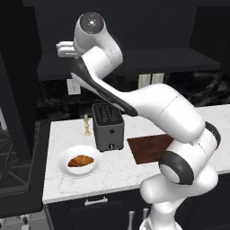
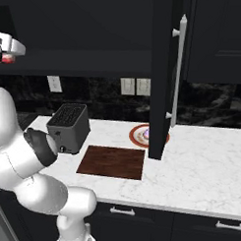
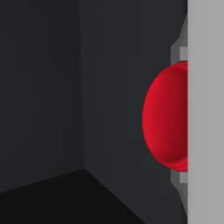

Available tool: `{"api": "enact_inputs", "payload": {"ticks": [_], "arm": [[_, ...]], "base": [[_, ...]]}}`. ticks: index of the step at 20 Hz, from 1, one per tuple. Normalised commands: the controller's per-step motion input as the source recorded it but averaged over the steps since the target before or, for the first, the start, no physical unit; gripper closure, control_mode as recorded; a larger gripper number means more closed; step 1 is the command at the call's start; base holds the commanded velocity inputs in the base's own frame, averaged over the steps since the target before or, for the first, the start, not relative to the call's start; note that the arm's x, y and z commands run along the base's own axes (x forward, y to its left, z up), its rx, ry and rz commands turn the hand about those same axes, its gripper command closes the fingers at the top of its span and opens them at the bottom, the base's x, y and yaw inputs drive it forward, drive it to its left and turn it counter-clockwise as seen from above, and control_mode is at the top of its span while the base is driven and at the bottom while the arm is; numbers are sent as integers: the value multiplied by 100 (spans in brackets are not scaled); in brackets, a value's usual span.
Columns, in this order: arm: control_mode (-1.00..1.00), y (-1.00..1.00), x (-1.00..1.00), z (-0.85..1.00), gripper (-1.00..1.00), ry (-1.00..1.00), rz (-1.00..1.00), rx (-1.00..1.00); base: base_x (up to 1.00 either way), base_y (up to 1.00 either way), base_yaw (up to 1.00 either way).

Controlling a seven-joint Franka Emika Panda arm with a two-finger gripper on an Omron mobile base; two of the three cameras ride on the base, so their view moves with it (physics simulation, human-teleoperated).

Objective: From the different types of pastries on the counter, select a croissant and place it on the cutting board. Then retrieve a jar of jam from the cabinet and place it alongside the croissant on the cutting board.

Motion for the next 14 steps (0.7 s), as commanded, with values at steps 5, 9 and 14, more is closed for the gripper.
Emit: {"api": "enact_inputs", "payload": {"ticks": [5, 9, 14], "arm": [[-100, -45, -68, -5, 100, -8, 0, 9], [-100, -45, -72, -7, 100, -8, 0, 8], [-100, -49, -84, 0, 100, -9, 0, 7]], "base": [[0, 0, 0], [0, 0, 0], [0, 0, 0]]}}
